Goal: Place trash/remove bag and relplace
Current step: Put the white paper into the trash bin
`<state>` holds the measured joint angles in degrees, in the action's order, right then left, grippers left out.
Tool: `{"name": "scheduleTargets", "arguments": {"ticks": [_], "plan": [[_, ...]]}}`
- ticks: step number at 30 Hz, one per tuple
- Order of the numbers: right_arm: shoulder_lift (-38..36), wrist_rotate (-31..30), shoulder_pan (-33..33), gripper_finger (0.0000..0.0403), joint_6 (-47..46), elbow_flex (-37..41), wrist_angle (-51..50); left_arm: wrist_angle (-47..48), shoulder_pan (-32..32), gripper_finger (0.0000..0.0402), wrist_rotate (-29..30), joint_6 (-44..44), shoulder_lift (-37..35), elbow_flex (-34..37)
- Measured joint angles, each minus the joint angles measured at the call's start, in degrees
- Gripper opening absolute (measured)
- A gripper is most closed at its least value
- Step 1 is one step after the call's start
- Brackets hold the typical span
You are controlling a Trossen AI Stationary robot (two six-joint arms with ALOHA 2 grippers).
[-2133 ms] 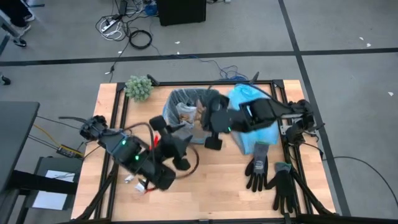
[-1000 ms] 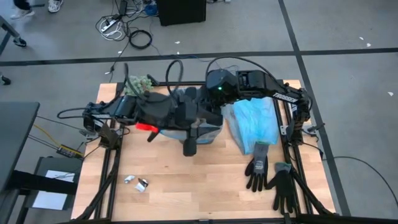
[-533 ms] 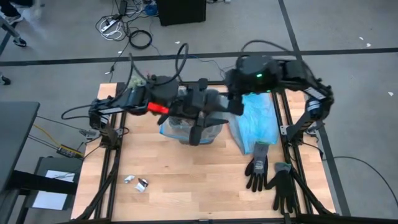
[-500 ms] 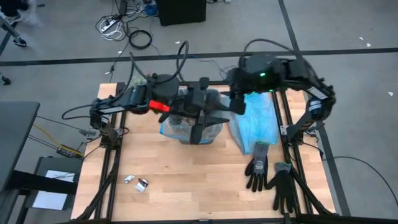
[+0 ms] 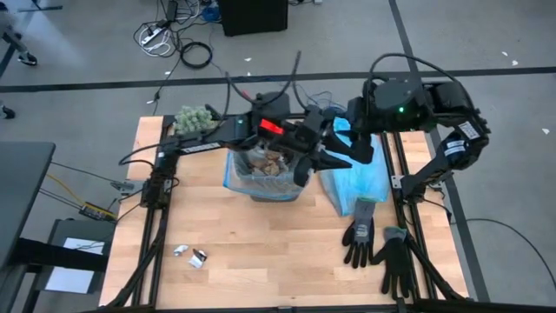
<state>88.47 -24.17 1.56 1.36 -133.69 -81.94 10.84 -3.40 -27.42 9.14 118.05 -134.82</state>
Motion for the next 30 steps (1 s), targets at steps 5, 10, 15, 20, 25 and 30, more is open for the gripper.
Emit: {"name": "scheduleTargets", "arguments": {"ticks": [5,10,15,20,25,30], "plan": [[0.1,-7.2,0.9,0.0185,-7.3,0.0,-7.1,-0.8,-0.4,0.0159,0.7,-1.1,1.4,0.0],[0.2,-9.9,1.8,0.0185,-10.6,0.0,-8.1,0.2,-0.3,0.0159,0.8,-0.9,1.5,0.1],[0.2,-12.2,2.5,0.0185,-13.1,0.1,-6.7,8.1,-0.7,0.0158,0.2,-1.1,-0.6,0.3],[0.2,-12.1,2.6,0.0185,-13.1,0.0,-5.0,15.8,-2.2,0.0158,1.1,-1.9,-5.3,0.4],[0.5,-12.1,2.6,0.0185,-12.2,0.0,-2.4,24.1,-3.4,0.0158,5.5,-6.0,-13.0,0.2],[0.5,-9.3,2.6,0.0185,-11.2,1.5,2.2,36.9,-3.8,0.0158,13.5,-10.0,-19.7,0.2]]}}
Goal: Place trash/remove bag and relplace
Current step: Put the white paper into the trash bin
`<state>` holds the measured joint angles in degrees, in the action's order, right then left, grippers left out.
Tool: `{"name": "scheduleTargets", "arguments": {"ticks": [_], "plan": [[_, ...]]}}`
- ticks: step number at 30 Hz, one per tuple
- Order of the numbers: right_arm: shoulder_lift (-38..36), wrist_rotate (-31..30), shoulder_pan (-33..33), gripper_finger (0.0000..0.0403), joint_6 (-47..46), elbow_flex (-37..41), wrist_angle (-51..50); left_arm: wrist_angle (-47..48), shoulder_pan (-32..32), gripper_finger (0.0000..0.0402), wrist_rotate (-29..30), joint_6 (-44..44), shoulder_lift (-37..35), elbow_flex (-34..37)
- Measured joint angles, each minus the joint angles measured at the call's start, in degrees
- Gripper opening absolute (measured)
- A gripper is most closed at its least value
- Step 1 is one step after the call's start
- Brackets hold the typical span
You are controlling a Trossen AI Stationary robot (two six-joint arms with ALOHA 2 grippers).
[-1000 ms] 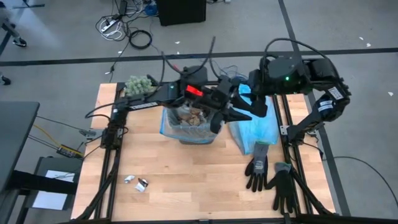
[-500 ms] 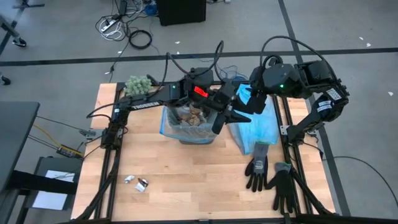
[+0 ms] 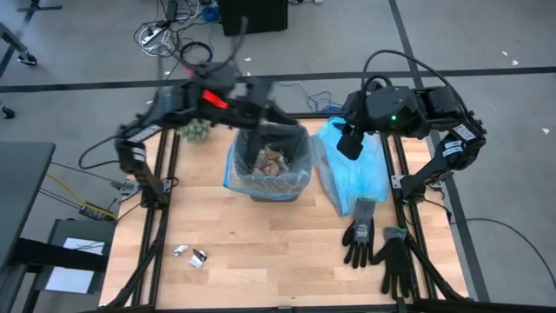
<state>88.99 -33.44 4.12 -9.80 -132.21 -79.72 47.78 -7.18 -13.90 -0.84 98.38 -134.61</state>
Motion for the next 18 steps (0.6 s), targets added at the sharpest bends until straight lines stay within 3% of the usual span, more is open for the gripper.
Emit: {"name": "scheduleTargets", "arguments": {"ticks": [7,14,18], "plan": [[0.1,5.4,0.0,0.0185,1.4,3.4,9.0,17.4,0.1,0.0158,10.6,-0.1,-8.5,0.0],[0.0,10.5,-0.5,0.0185,2.1,7.3,17.4,34.9,1.4,0.0158,16.9,7.6,-15.0,0.0],[0.0,12.9,-0.5,0.0185,2.0,8.5,20.2,40.2,2.8,0.0158,21.5,11.7,-18.3,0.0]]}}
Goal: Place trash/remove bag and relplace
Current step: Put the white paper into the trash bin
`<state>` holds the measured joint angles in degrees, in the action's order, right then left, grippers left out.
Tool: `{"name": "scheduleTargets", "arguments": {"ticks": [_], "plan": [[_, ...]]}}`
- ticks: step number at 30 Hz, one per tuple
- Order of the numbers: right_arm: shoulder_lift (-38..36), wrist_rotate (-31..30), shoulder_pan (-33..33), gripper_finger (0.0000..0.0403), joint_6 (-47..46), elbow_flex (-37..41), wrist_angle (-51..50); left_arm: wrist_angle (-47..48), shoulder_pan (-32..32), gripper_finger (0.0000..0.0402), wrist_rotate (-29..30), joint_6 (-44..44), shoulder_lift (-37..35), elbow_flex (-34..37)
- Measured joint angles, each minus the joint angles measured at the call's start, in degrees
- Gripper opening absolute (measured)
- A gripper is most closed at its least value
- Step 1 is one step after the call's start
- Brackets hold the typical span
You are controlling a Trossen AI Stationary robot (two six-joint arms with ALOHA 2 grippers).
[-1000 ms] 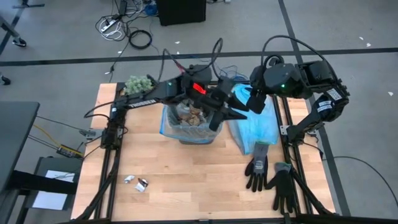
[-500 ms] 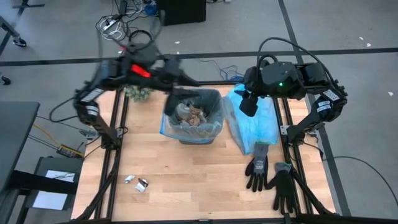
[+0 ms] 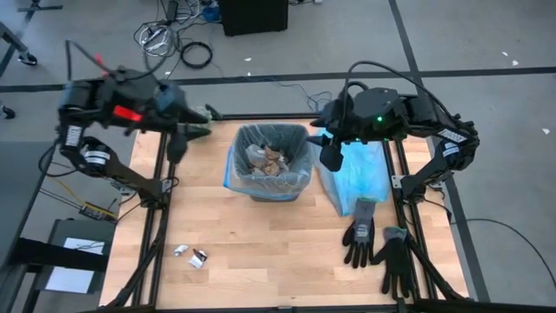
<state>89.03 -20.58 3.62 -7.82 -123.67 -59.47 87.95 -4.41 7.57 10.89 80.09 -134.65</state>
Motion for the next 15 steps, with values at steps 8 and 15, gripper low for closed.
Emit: {"name": "scheduleTargets", "arguments": {"ticks": [8,15], "plan": [[-0.1,12.0,0.0,0.0185,0.2,1.8,8.9,2.2,1.8,0.0158,3.5,2.9,-5.7,6.4],[-0.1,16.3,0.0,0.0185,-0.1,3.4,13.0,1.8,1.9,0.0158,2.2,8.9,-14.0,24.3]]}}
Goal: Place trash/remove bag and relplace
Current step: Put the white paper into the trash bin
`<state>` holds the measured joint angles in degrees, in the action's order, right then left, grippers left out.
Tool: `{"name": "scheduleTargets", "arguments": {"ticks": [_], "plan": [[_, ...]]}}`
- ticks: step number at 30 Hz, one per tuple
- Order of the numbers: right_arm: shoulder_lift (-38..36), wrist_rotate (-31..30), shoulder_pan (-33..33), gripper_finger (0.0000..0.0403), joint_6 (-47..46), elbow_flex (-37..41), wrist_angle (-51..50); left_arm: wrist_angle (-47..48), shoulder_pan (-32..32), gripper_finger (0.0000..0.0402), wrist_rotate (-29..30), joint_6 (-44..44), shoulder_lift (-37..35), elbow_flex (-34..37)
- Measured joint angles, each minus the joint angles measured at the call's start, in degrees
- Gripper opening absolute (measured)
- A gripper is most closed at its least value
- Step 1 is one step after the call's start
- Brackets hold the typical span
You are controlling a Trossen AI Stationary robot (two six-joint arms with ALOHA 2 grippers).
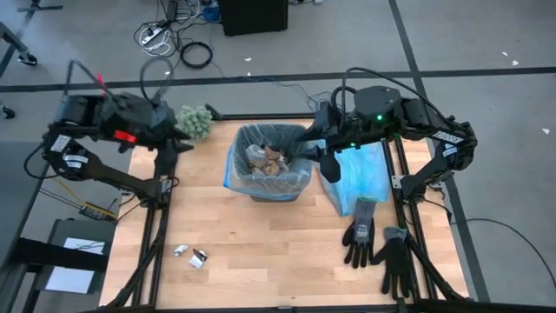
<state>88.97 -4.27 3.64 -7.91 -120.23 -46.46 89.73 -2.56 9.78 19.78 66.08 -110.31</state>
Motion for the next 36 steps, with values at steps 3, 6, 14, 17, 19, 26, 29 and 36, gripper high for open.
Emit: {"name": "scheduleTargets", "arguments": {"ticks": [3,6,14,17,19,26,29,36], "plan": [[0.1,0.0,-0.1,0.0185,-0.9,0.5,0.3,-2.2,0.3,0.0158,-2.6,2.2,-2.7,8.0],[0.0,0.0,-0.4,0.0185,-1.1,0.5,0.5,-4.0,1.3,0.0158,-5.9,3.2,-4.6,15.6],[0.0,-3.6,-0.4,0.0185,-1.1,0.5,0.4,-8.1,6.2,0.0158,-12.6,6.1,-7.4,35.1],[0.0,-5.1,-0.4,0.0185,-1.1,0.5,0.3,-12.7,8.6,0.0158,-13.1,7.4,-8.1,42.1],[0.0,-5.2,-0.5,0.0185,-1.2,0.5,0.3,-15.6,10.2,0.0158,-13.3,8.0,-8.2,46.3],[0.0,-5.2,-0.4,0.0185,-1.7,0.4,0.1,-23.2,17.3,0.0158,-13.5,12.0,-8.3,57.3],[0.0,-5.6,-0.4,0.0185,-2.3,0.4,0.1,-26.3,21.1,0.0157,-13.2,12.7,-8.4,61.0],[0.0,-6.1,-0.4,0.0185,-2.5,0.4,0.1,-32.1,29.7,0.0135,-12.4,19.3,-8.4,69.4]]}}
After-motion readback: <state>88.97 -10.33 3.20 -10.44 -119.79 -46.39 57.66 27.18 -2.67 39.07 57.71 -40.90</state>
